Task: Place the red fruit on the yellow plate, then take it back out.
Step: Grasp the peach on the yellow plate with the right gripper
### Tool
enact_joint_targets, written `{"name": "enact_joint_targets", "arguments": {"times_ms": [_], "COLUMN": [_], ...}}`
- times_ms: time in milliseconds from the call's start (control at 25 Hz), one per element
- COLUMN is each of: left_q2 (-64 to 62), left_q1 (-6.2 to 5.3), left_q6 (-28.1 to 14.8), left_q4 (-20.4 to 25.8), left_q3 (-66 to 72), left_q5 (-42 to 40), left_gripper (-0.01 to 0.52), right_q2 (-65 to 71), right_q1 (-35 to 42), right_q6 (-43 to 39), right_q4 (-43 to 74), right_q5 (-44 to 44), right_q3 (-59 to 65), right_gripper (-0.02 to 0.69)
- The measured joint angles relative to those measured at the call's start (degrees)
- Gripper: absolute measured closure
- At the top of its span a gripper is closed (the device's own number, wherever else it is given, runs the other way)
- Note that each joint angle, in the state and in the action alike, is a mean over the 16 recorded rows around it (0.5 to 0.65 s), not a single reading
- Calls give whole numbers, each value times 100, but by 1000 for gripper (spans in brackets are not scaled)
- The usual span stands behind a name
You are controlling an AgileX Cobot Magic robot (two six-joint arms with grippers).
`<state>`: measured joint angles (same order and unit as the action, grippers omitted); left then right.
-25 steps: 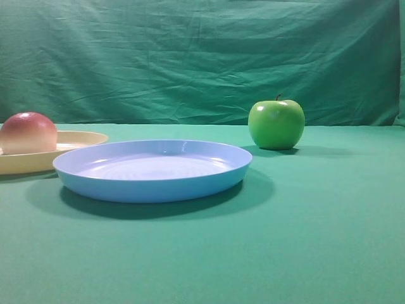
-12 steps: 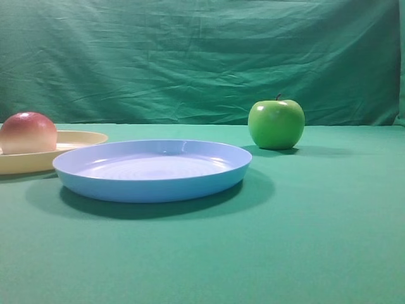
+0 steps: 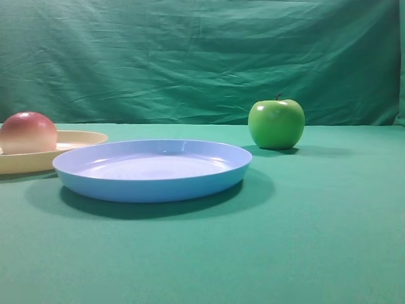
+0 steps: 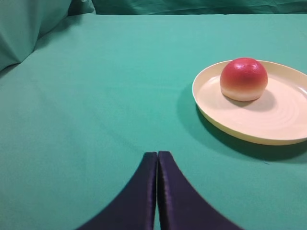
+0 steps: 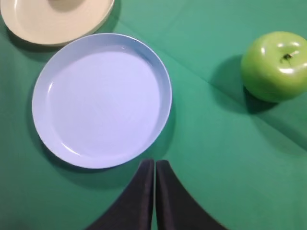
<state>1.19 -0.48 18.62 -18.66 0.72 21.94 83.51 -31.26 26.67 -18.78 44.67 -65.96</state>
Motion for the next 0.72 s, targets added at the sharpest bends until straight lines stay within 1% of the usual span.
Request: {"name": "enact_joint_targets", "arguments": {"times_ms": [440,720], "left_q2": [0,0], "left_q1": [0,0], "left_q6": [0,0], "left_q4": [0,0], "left_q3": [0,0], "left_q5": [0,0], "left_gripper": [514,514], "right_q2": [2227,3529], "right_q1": [-454,-819], "right_q6": [718,1319], "right_q4": [-723,-1153], "right_q5": [102,-97], "right_q3": [-2260,-3661], "right_gripper": [665,665]}}
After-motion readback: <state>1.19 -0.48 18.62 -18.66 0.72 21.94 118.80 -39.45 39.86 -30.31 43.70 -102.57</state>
